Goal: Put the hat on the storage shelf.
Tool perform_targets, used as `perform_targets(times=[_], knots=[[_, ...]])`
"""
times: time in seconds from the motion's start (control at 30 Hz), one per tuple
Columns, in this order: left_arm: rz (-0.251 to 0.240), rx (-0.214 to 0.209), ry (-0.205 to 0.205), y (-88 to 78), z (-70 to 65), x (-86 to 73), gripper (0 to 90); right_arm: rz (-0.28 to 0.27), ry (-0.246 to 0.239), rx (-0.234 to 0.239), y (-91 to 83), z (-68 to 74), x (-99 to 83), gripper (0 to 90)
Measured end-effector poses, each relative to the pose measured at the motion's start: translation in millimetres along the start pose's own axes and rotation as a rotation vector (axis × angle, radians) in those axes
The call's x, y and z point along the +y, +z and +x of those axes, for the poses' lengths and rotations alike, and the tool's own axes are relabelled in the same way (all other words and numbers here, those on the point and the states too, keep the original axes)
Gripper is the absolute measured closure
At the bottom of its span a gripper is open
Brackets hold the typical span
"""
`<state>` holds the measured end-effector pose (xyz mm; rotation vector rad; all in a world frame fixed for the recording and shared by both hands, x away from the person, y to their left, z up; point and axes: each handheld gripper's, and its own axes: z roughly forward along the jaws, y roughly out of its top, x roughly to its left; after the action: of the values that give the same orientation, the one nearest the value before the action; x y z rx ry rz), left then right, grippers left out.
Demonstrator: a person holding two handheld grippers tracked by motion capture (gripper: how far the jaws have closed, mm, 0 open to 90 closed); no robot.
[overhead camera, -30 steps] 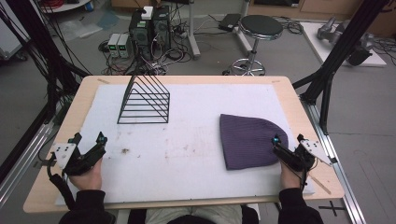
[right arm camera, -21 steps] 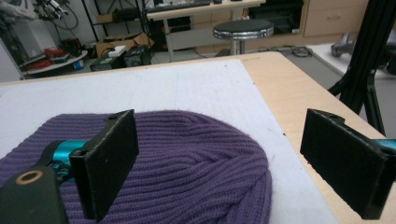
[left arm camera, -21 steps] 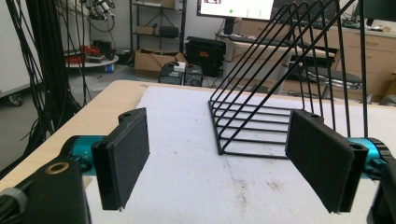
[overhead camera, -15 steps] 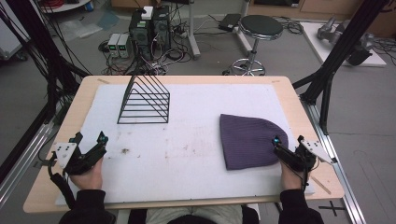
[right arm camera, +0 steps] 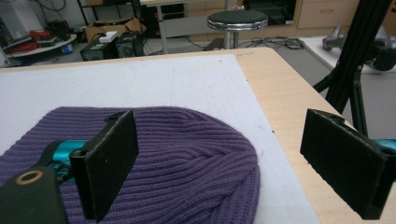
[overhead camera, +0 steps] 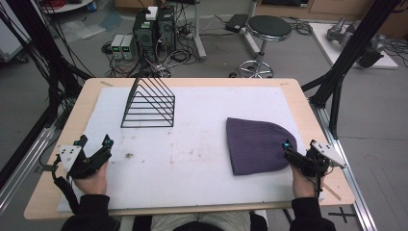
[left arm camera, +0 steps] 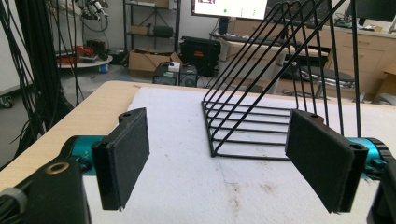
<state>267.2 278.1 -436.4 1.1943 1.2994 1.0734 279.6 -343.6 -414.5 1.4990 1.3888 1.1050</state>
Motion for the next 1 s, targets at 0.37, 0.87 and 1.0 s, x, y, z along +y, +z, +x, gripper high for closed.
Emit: perform_targets(times=[0.37, 0.87, 1.0], knots=[[0.002, -0.009, 0.002, 2.7, -1.4, -0.2, 22.1, 0.106, 0.036, -0.001, 1.0, -3.8, 3.3, 15.8], [0.004, -0.014, -0.001, 4.4, -2.0, -0.4, 22.1, 0.308, 0.104, -0.014, 20.1, -6.8, -1.9, 12.6], [0.003, -0.016, -0.001, 5.1, -2.1, -0.4, 22.1, 0.336, 0.108, -0.02, 24.8, -6.1, -4.5, 12.6]])
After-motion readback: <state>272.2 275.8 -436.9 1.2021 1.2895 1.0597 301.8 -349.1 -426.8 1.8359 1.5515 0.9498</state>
